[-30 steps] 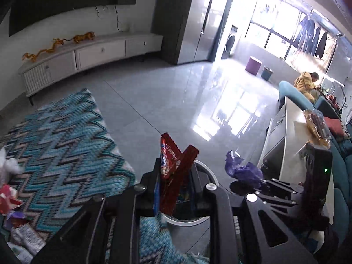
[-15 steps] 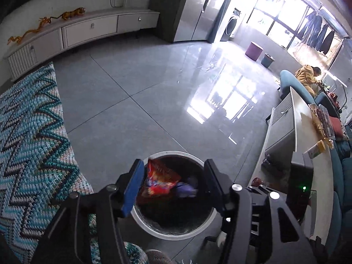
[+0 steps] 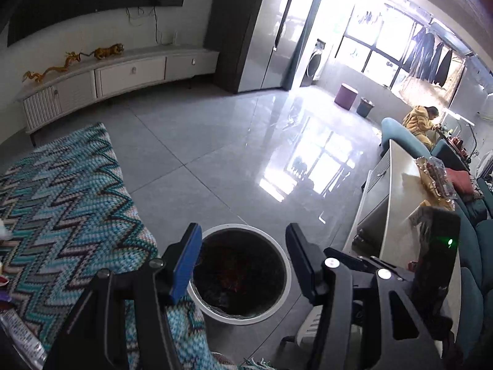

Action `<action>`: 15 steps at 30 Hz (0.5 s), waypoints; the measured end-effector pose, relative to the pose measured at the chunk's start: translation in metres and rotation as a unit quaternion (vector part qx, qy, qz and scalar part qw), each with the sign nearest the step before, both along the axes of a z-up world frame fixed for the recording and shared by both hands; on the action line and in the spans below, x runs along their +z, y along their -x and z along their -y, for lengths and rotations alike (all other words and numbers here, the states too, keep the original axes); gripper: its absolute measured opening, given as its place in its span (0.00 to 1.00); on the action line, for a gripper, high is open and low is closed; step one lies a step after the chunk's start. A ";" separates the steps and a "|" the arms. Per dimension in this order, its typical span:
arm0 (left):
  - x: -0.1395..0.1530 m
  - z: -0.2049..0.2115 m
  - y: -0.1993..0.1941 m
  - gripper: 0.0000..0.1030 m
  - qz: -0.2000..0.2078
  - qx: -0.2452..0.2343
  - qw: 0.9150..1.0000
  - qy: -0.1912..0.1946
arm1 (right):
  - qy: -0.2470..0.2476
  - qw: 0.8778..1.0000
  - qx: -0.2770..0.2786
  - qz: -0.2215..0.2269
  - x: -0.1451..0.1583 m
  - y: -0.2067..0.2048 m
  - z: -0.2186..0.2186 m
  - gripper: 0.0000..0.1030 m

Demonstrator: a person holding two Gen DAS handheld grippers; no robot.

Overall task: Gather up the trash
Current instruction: 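Carry both items over the bin and open both tools to drop them, then return both open tools to the trash pile on the rug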

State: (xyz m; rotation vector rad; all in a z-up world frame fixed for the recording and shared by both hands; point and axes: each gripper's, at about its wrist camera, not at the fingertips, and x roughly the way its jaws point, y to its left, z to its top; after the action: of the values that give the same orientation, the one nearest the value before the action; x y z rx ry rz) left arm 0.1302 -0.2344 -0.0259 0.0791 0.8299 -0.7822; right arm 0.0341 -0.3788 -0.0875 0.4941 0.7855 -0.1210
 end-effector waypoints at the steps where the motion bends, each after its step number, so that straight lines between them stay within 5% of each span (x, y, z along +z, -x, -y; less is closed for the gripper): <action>1: 0.006 -0.006 0.006 0.53 0.007 0.001 1.000 0.002 | 0.002 1.000 -0.002 0.010 0.010 0.006 -0.004 0.50; 15: 0.057 -0.121 0.075 0.53 0.085 0.068 0.994 0.030 | 0.040 0.994 0.024 0.095 0.101 0.048 -0.067 0.50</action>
State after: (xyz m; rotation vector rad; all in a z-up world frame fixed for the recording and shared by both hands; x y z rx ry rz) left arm 0.0547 -0.1137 0.0312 0.0349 0.6430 -0.6616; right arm -0.0137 -0.3122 0.0133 0.4033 0.6040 -0.0606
